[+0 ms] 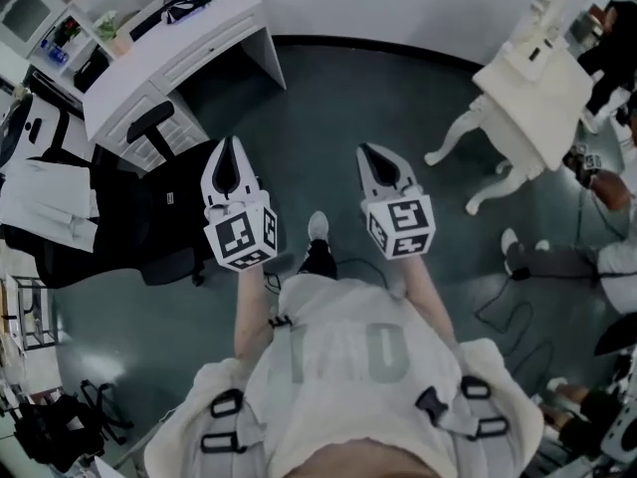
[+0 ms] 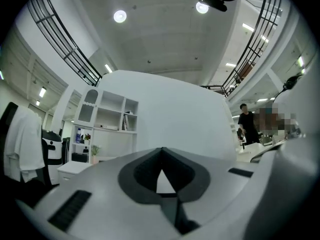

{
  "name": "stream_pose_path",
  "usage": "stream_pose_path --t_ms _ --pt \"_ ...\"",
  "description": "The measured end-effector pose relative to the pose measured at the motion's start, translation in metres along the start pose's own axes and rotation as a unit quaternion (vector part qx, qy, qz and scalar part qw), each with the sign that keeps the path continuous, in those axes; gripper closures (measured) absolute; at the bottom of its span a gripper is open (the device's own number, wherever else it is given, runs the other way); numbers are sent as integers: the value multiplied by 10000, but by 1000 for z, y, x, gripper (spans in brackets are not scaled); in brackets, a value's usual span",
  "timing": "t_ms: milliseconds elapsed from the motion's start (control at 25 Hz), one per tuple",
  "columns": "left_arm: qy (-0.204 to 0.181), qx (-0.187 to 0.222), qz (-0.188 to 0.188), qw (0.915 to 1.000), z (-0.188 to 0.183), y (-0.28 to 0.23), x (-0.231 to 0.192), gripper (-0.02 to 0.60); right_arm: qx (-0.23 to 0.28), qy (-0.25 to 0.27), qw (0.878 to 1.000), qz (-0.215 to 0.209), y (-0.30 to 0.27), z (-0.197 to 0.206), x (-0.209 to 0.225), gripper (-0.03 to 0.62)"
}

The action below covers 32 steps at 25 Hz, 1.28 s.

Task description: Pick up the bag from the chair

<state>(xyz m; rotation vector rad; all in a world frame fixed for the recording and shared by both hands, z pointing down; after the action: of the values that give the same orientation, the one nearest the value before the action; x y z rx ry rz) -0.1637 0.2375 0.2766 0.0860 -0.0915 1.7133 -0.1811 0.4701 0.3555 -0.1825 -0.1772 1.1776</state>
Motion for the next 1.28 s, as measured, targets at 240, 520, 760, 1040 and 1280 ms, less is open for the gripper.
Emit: stream_pose_path --t_ms 240,520,760,1040,1280 --pt "-65 -329 107 9994 19 -129 -42 575 -576 155 9982 -73 -122 -20 9 589" --pt "29 -429 99 9990 30 -233 -76 575 -779 150 9965 -248 -234 -39 15 589" --pt "93 -610 9 9981 46 -288 -120 575 -830 211 9955 -401 -314 -57 2 589" --pt "160 -791 -202 9965 63 -297 -145 575 -988 146 9923 -729 -348 -68 -25 589" --pt "76 -693 -378 9968 57 -296 -158 575 -843 160 9917 -962 -363 -80 -41 589"
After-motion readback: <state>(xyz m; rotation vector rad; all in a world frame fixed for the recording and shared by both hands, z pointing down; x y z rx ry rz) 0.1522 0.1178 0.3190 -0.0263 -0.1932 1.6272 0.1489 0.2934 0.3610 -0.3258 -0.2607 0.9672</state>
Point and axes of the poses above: the fingertips, and each gripper's own axes: y backward along the fingers, x to its right, z out of its underside, the point moved 3 cm from there along y, backward along the fingers, and after that the axes turned 7 degrees about -x, right-handed, at the moved point
